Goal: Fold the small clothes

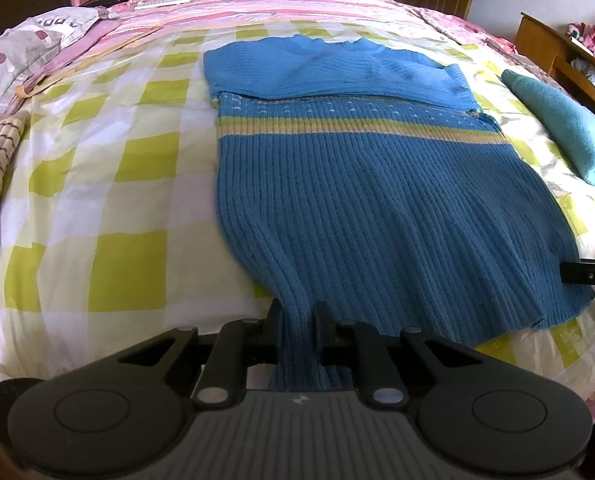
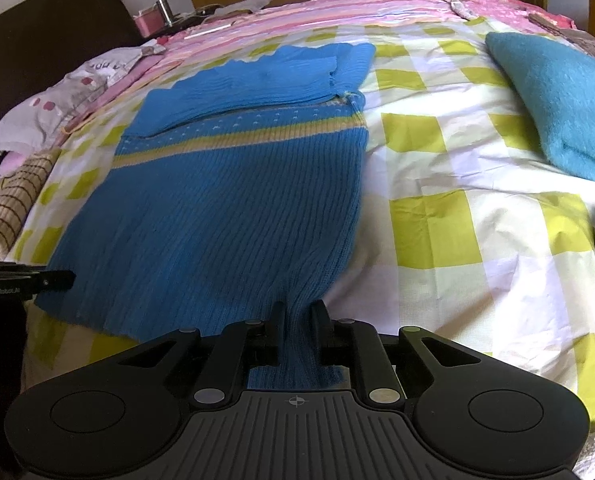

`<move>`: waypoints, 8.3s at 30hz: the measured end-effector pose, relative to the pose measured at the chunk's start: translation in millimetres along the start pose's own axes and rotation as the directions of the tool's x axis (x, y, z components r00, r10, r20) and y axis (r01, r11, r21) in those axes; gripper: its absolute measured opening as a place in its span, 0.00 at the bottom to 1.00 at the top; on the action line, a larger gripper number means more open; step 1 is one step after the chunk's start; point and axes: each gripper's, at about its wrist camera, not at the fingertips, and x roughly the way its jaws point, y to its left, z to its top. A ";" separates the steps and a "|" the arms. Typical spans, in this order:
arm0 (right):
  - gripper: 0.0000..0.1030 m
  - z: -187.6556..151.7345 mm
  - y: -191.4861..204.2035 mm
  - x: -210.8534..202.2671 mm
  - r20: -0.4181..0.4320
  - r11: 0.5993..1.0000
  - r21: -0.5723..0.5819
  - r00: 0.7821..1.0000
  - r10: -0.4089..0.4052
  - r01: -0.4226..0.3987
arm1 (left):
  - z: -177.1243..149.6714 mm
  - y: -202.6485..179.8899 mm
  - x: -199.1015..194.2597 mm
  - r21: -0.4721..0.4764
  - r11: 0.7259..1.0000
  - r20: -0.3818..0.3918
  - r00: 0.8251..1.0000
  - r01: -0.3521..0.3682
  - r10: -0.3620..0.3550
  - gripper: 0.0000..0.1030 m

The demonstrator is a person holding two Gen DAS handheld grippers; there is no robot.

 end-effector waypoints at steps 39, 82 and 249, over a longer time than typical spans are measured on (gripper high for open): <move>0.09 142.9 -40.2 13.3 0.414 0.779 0.414 0.859 0.300 -0.471 | 149.7 86.4 10.0 -0.305 0.857 0.387 0.876 0.415 -0.287 0.14; 0.29 237.4 -81.4 148.9 0.354 0.707 0.624 0.927 0.123 -0.332 | 198.6 117.8 83.8 -0.412 0.891 0.490 0.871 0.190 0.040 0.33; 0.21 232.5 133.9 182.6 0.042 0.990 -0.140 0.999 0.021 -0.015 | 120.9 74.4 92.3 -0.356 0.920 0.262 0.963 0.161 -0.068 0.49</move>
